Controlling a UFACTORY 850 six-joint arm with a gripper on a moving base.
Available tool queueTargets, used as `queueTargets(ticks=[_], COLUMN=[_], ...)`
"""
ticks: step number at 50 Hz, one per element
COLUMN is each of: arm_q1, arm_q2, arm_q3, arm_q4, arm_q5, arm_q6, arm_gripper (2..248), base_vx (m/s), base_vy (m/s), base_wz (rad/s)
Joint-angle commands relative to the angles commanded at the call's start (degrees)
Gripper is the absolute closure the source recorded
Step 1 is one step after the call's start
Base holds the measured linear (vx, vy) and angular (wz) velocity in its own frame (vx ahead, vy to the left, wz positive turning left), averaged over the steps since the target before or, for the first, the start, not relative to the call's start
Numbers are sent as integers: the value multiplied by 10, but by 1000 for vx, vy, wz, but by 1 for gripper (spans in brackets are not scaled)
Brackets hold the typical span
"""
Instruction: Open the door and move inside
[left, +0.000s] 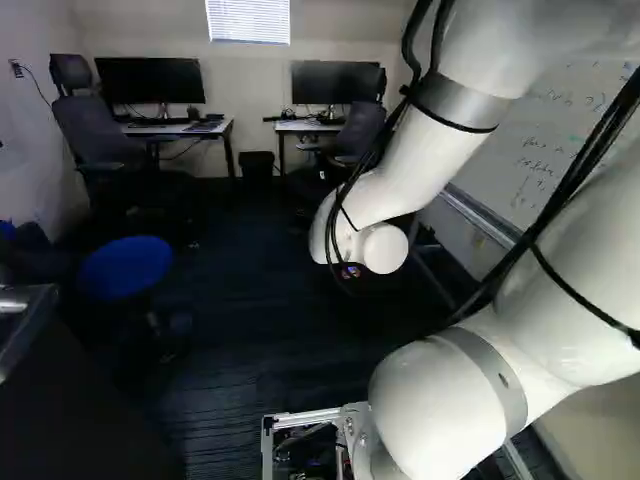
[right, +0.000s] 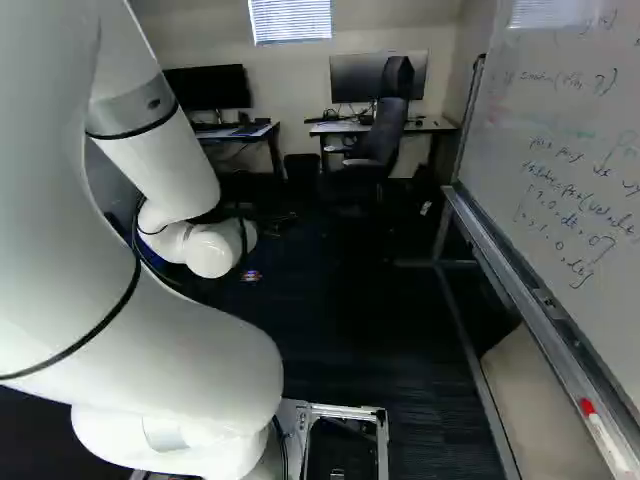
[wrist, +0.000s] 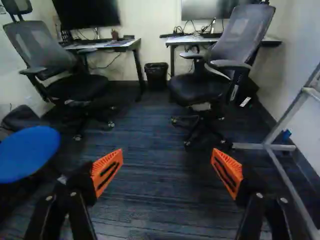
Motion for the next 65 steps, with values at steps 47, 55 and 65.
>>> queueTargets(ticks=[47,55,65], arm_q1=[0,0,0], arm_q2=[0,0,0], arm_q3=[0,0,0], arm_q4=[0,0,0], arm_q5=[0,0,0], arm_q6=[0,0,0], arm_gripper=[3,3,3], base_vx=[98,0,0], base_vy=[2,0,0], base_wz=[3,0,0])
